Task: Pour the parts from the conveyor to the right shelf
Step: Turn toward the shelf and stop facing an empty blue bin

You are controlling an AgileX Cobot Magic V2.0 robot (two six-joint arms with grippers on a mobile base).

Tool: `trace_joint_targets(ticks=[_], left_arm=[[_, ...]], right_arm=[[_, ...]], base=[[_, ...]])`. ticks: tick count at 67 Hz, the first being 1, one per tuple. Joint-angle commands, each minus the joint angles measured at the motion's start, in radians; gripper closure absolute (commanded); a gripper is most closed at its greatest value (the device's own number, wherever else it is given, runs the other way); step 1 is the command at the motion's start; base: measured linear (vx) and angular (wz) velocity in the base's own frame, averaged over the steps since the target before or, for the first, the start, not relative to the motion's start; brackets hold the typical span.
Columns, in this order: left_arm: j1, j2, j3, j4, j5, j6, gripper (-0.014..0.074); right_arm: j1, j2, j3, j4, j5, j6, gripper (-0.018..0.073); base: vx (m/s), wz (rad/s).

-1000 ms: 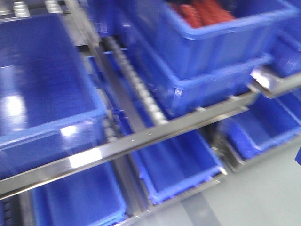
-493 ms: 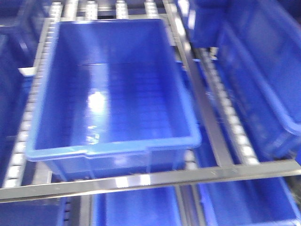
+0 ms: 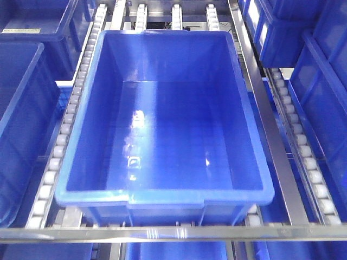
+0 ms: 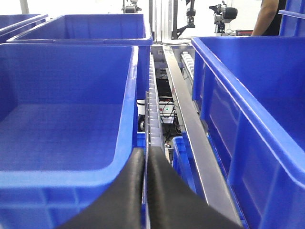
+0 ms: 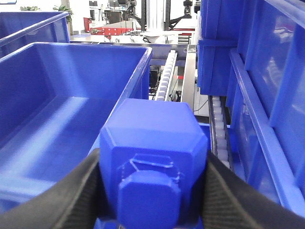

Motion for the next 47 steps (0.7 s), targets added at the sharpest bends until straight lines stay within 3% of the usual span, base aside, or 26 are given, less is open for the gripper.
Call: trace_joint_targets(ticks=[1, 47], left_arm=[[0.002, -0.004, -0.026, -0.006, -0.072, -0.007, 0.0603], [0.002, -0.004, -0.026, -0.006, -0.072, -0.007, 0.0603]], right_arm=[[-0.001, 0.011, -0.025, -0.007, -0.082, -0.01, 0.0568], [-0.001, 0.011, -0.025, -0.007, -0.082, -0.01, 0.0568]], base=[[0.11, -0.01], [0.14, -0.02]])
